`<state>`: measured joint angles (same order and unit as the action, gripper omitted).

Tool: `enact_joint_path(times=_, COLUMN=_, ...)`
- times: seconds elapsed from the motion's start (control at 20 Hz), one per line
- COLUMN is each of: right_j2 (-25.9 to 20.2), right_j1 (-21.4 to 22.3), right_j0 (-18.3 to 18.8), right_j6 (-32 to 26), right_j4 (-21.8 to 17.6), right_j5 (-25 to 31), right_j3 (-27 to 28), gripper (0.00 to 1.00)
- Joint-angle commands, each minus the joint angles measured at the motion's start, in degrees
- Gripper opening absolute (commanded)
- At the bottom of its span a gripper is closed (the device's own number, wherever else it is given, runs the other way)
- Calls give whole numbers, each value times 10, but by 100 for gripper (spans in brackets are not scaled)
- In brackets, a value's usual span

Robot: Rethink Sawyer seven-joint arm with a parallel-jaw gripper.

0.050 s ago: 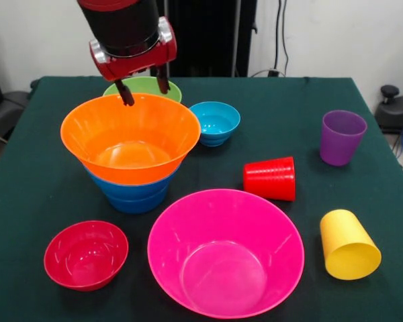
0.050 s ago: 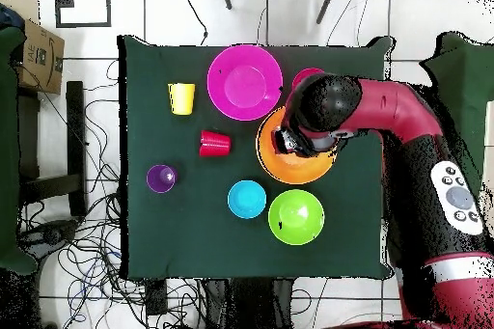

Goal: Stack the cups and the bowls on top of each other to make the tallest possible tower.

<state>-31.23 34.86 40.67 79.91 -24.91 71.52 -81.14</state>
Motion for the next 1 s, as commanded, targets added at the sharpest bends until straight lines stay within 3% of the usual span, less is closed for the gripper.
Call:
enact_joint_path(times=0.05, right_j2=52, right_j1=24, right_j0=-9, right_j6=118, right_j4=9, right_j5=-87, right_j3=-92, gripper=100)
enact_joint_path(times=0.5, right_j2=62, right_j1=74, right_j0=-33, right_j6=180, right_j4=77, right_j5=-76, right_j3=-154, gripper=100)
enact_joint_path(times=0.75, right_j2=77, right_j1=106, right_j0=-69, right_j6=257, right_j4=124, right_j5=-138, right_j3=-208, gripper=100)
enact_joint_path(times=1.0, right_j2=98, right_j1=96, right_j0=-102, right_j6=300, right_j4=152, right_j5=-184, right_j3=-228, gripper=100)
